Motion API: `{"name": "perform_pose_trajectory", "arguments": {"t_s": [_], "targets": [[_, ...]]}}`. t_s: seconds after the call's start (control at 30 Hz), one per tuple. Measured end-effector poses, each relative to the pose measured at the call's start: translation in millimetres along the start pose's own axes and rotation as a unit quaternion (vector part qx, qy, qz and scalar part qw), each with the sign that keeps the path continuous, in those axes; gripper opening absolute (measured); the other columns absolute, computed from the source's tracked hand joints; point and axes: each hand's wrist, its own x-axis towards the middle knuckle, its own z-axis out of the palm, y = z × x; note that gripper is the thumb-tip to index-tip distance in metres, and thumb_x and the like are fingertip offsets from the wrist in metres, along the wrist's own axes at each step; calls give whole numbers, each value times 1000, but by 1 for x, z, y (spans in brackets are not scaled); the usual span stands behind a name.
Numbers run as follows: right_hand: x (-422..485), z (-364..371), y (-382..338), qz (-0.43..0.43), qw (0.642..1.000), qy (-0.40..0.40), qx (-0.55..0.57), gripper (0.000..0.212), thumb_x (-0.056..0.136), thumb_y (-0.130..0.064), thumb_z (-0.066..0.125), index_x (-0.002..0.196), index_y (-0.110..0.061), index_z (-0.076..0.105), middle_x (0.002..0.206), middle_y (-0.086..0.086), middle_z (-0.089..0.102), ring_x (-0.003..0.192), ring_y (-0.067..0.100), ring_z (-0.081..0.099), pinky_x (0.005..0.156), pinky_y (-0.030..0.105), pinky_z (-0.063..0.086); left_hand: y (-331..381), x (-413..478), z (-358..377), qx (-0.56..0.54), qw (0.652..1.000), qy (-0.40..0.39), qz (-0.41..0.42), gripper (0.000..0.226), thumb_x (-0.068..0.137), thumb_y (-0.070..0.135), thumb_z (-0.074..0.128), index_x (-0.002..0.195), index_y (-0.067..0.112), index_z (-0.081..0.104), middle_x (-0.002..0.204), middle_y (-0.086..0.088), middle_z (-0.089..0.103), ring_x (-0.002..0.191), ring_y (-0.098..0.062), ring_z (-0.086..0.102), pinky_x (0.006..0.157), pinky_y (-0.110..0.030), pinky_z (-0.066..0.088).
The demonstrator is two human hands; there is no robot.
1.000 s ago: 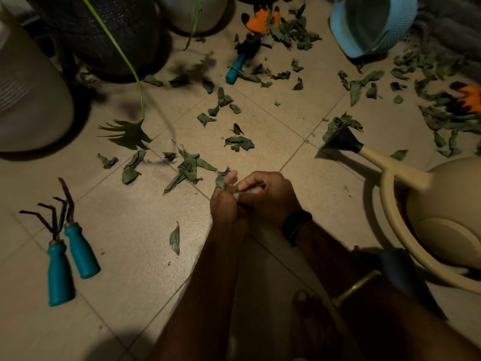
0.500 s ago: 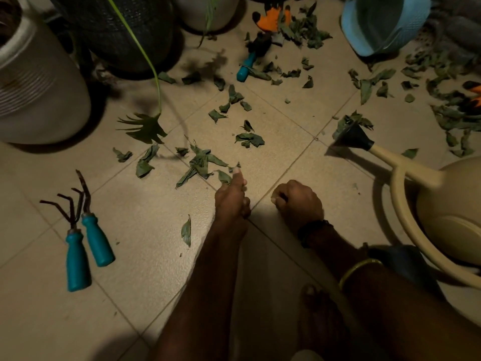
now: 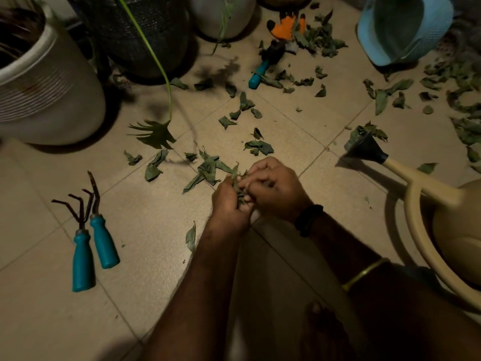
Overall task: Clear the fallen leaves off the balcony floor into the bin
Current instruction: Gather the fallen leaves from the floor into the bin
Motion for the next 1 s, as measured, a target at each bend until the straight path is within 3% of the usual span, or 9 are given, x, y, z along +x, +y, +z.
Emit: {"name": "perform_pose_trajectory", "arguments": {"t_s": [0.13, 0.3, 0.47, 0.53, 0.63, 0.73, 0.8, 0.9, 1.0], "targets": [[40, -12, 12, 72, 980, 179, -57, 19, 92, -19, 65, 106, -17, 76, 107, 1, 69, 94, 8, 60, 88, 24, 49, 5, 15, -10, -76, 997, -27, -5, 35, 104, 33, 45, 73, 17, 46, 61, 3, 38, 42, -8, 37, 34, -16, 25], [95, 5, 47, 48, 947, 41, -315, 45, 94, -9, 62, 138, -20, 57, 149, 7, 46, 132, 30, 45, 106, 39, 45, 13, 20, -22, -76, 997, -19, -6, 29, 98, 35, 57, 77, 17, 49, 64, 1, 44, 48, -9, 42, 38, -17, 32], [98, 16, 56, -4, 912, 9, -411, 23, 99, -12, 51, 109, -16, 71, 106, 9, 65, 96, 29, 60, 77, 36, 52, 18, 15, -21, -81, 997, 18, 10, 31, 97, 29, 60, 107, 0, 65, 83, -11, 66, 70, -19, 65, 58, -25, 58], [90, 14, 50, 19, 929, 4, -370, 20, 96, -11, 57, 105, -17, 73, 102, 6, 68, 92, 24, 62, 78, 34, 52, 19, 14, -21, -88, 996, 24, 13, 35, 99, 25, 58, 114, -6, 62, 95, -17, 69, 83, -24, 69, 68, -32, 62], [69, 9, 31, 123, 989, 43, -63, 14, 85, -7, 74, 94, -18, 77, 87, -1, 74, 77, 16, 68, 75, 31, 59, 17, 10, -18, -79, 996, 30, 19, 31, 102, 15, 52, 120, -10, 57, 108, -24, 67, 96, -30, 68, 81, -39, 59], [41, 13, 6, 174, 963, 91, 187, 16, 77, -6, 81, 88, -16, 75, 79, 1, 75, 73, 18, 73, 65, 31, 62, 10, 8, -14, -69, 996, 42, 36, 26, 101, 7, 47, 122, -3, 58, 107, -23, 66, 98, -32, 67, 83, -41, 57], [23, 24, -5, 166, 972, 98, 137, 16, 72, -14, 85, 82, -20, 74, 76, -4, 74, 70, 8, 72, 61, 22, 59, 7, 4, -12, -63, 996, 39, 42, 23, 101, 11, 48, 117, 6, 64, 105, -22, 69, 95, -32, 70, 81, -41, 59], [7, 35, -13, 129, 989, 60, 47, 11, 73, -16, 82, 78, -24, 76, 74, -13, 72, 69, -2, 67, 61, 14, 53, 6, -4, -12, -97, 995, 19, 26, 28, 103, 29, 48, 111, 10, 66, 79, -18, 74, 66, -29, 73, 54, -34, 60], [6, 30, -19, 81, 992, -65, 69, 11, 80, -13, 78, 88, -20, 80, 83, -10, 75, 80, -2, 69, 75, 15, 54, 6, 0, -26, -118, 992, 21, 42, 37, 99, 43, 53, 110, 9, 64, 89, -15, 72, 75, -29, 72, 53, -33, 58]]}}
